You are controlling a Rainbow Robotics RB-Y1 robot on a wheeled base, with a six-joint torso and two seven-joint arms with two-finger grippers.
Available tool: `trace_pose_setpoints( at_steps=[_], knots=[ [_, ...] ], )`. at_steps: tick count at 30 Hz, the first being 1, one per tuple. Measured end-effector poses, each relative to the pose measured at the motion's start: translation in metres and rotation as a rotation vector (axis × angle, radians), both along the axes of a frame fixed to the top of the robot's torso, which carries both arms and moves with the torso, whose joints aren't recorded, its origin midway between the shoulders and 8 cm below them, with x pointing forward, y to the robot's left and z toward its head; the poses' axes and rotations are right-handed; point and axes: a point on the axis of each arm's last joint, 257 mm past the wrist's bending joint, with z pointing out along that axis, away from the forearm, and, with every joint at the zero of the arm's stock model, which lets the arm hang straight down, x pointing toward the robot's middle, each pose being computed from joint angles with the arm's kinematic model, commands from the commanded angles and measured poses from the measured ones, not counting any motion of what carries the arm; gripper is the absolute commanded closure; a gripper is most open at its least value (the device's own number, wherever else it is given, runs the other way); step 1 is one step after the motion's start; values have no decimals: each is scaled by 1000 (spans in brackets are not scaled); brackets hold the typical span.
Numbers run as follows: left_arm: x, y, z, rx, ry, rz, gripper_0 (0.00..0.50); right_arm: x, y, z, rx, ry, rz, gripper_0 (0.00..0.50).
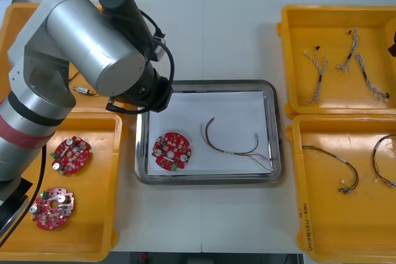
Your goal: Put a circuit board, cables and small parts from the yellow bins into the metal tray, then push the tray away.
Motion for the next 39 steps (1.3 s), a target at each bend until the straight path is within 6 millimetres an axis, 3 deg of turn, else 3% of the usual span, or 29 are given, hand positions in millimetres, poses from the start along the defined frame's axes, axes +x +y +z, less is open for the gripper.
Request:
trace_pose_setpoints(
  at_steps=[11, 29, 30, 31, 32, 34, 36, 39],
  knots=[
    [15, -1, -46, 18, 1, 9, 499, -6, -38, 1, 19, -4, -123, 0],
    [18, -11, -71, 25, 4, -21, 485, 3, -27, -37, 168, 140, -116, 0],
    [18, -11, -71, 25, 5, -21, 419, 4, -26, -38, 178, 150, -118, 0],
    [18, -11, -72, 24, 5, -21, 314, 5, -25, -39, 187, 159, -120, 0],
    [18, -11, -73, 22, 3, -21, 252, 6, -25, -40, 195, 167, -122, 0],
    [18, -11, -75, 16, 1, -21, 60, 8, -23, -42, 212, 182, -124, 0],
    [18, -11, -77, 13, 2, -20, 0, 10, -21, -42, 225, 193, -126, 0],
    [18, -11, -77, 12, 3, -20, 0, 12, -20, -44, 240, 211, -132, 0]
  ],
)
